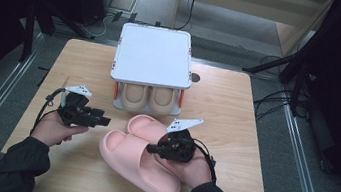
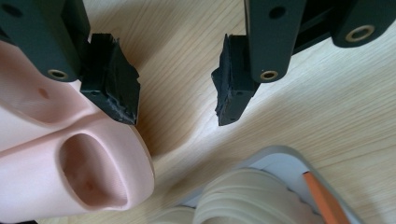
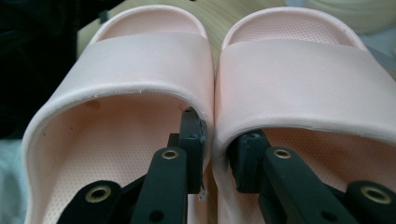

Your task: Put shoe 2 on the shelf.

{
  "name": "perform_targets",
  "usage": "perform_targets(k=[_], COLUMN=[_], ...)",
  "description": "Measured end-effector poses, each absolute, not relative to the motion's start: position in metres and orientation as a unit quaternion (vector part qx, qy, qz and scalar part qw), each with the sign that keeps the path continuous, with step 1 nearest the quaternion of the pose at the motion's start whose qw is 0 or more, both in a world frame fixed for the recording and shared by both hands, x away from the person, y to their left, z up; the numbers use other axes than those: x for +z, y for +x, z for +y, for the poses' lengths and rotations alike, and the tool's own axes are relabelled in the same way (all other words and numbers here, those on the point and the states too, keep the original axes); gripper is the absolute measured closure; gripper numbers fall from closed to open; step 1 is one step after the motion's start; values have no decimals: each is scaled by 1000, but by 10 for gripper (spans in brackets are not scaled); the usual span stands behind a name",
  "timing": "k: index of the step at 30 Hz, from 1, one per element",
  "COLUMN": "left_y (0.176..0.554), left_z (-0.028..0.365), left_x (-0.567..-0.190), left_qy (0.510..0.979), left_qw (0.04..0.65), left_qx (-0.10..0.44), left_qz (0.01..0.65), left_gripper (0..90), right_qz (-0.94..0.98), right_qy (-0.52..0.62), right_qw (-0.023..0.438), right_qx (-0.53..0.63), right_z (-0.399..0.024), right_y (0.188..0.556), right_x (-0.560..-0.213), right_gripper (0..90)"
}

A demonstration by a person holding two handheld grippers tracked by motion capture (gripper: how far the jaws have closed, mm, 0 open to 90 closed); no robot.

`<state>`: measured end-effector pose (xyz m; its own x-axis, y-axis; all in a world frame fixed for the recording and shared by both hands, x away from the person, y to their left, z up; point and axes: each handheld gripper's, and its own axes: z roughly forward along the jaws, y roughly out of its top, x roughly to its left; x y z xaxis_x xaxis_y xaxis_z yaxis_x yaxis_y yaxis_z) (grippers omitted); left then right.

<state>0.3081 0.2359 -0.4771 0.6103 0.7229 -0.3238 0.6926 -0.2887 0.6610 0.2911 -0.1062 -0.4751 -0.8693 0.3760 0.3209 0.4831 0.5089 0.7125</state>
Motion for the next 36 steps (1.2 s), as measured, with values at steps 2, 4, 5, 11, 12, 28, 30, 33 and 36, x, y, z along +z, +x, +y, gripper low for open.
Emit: perform_targets(k=[2, 4, 5, 11, 12, 28, 30, 33, 36], left_y=[307, 305, 304, 297, 296, 273, 271, 269, 268], left_z=[239, 243, 244, 252, 254, 272, 274, 276, 277], left_x=[-477, -477, -477, -478, -478, -481, -481, -481, -482], left_qy=[800, 799, 798, 793, 792, 779, 778, 778, 777], left_qw=[402, 401, 401, 398, 398, 389, 389, 388, 388], left_qx=[20, 22, 23, 27, 28, 36, 37, 37, 37], left_qz=[445, 447, 450, 460, 462, 490, 491, 493, 494], left_gripper=[489, 487, 486, 481, 481, 474, 474, 474, 475], right_qz=[-869, -873, -874, -879, -879, -880, -881, -878, -875], right_qy=[-234, -217, -210, -185, -181, -137, -132, -132, -131], right_qw=[72, 80, 83, 91, 95, 117, 117, 120, 119], right_qx=[-429, -429, -430, -430, -431, -440, -439, -445, -451], right_z=[-102, -99, -97, -90, -89, -64, -60, -56, -53], right_y=[296, 301, 303, 311, 313, 335, 337, 340, 344], right_x=[-473, -471, -470, -463, -461, -409, -400, -385, -369], right_gripper=[776, 775, 775, 774, 774, 772, 772, 771, 770])
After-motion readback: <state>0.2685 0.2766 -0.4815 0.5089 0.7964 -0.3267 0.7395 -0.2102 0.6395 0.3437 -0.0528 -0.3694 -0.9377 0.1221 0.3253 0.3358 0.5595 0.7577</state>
